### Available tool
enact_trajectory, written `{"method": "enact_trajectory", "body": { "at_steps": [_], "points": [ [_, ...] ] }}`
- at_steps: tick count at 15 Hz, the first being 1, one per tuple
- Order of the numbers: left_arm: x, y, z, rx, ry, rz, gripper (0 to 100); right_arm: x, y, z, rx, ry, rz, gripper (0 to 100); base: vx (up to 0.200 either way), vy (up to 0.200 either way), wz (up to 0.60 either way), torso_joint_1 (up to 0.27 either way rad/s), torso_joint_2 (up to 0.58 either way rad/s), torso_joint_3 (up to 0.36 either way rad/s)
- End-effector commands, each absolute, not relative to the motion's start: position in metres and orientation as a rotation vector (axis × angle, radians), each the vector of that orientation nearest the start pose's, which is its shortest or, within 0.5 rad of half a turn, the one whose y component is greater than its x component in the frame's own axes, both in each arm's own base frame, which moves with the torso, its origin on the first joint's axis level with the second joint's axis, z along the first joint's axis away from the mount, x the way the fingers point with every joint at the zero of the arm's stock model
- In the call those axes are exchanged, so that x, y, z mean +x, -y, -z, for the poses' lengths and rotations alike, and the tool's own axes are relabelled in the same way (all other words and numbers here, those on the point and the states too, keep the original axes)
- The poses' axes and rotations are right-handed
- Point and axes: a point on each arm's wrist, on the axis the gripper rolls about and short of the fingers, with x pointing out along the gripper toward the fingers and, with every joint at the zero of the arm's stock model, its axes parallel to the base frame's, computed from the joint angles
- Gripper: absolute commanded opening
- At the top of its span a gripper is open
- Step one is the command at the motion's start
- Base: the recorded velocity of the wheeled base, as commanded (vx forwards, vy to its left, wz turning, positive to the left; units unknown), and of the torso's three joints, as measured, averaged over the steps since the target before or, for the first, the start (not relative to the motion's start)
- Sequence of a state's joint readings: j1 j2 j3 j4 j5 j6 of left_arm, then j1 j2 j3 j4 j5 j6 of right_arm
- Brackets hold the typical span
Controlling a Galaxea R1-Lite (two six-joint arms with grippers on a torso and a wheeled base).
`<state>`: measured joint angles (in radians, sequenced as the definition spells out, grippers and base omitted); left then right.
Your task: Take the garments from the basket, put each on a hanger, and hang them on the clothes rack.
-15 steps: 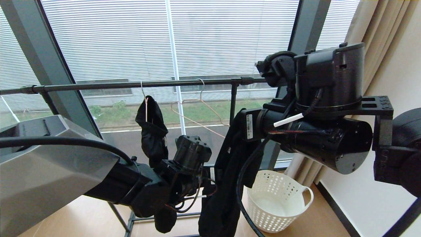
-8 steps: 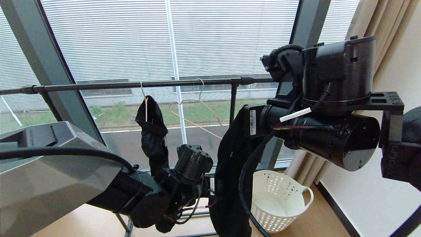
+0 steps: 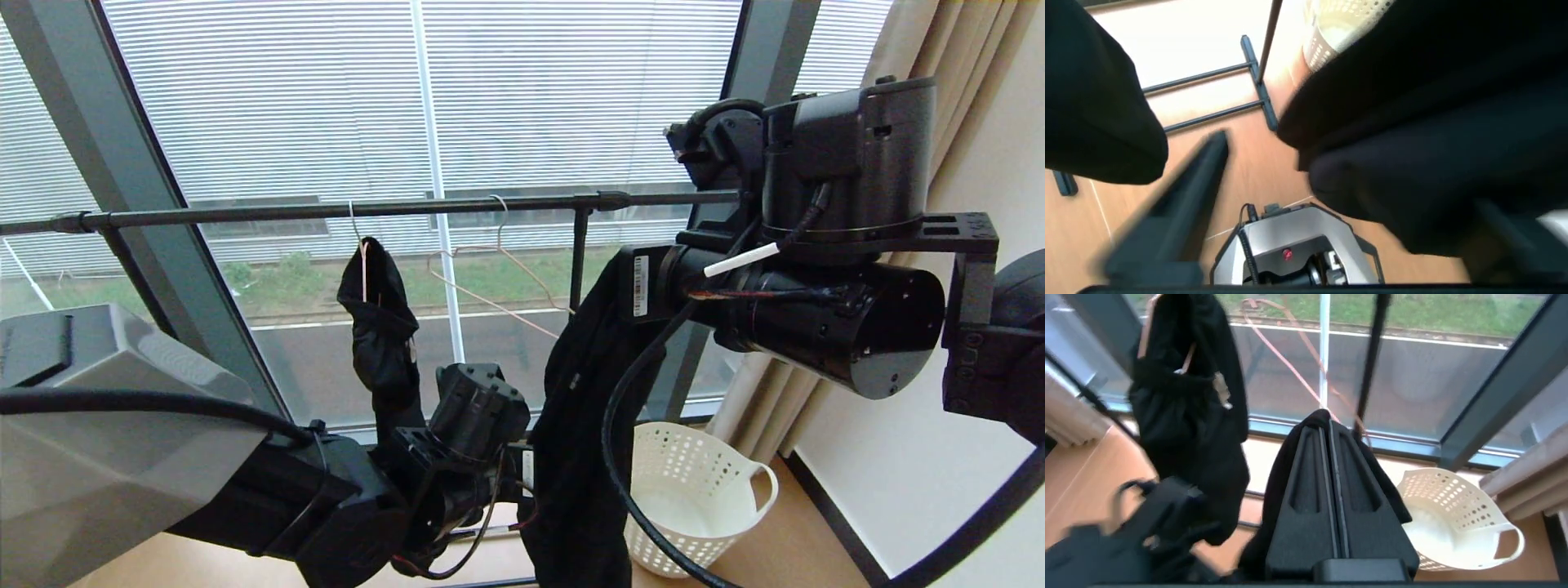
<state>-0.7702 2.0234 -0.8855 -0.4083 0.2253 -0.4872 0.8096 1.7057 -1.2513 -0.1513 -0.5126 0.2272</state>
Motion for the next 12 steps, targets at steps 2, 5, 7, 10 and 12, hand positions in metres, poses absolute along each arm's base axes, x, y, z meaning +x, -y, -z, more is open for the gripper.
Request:
{"method": "enact_trajectory", "body": {
  "at_steps": [2, 5, 7, 10, 12],
  "points": [
    [0.247, 0.232, -0.097, -0.136, -0.703, 0.363, 0, 0.238, -0.225, -0.258, 0.041, -0.270, -0.248, 0, 0.000, 0.000, 0.00, 0.000, 0.00, 0.000],
    [0.239, 0.222, -0.117, -0.148, -0.657, 0.375, 0, 0.246, -0.216, -0.261, 0.047, -0.263, -0.209, 0, 0.000, 0.000, 0.00, 0.000, 0.00, 0.000],
    [0.241, 0.207, -0.136, -0.152, -0.620, 0.355, 0, 0.252, -0.206, -0.260, 0.034, -0.268, -0.175, 0, 0.000, 0.000, 0.00, 0.000, 0.00, 0.000],
    [0.248, 0.197, -0.154, -0.147, -0.562, 0.345, 0, 0.255, -0.200, -0.253, -0.046, -0.284, -0.162, 0, 0.000, 0.000, 0.00, 0.000, 0.00, 0.000],
    [0.254, 0.195, -0.160, -0.139, -0.536, 0.341, 0, 0.252, -0.196, -0.234, -0.172, -0.333, -0.171, 0, 0.000, 0.000, 0.00, 0.000, 0.00, 0.000]
  ]
}}
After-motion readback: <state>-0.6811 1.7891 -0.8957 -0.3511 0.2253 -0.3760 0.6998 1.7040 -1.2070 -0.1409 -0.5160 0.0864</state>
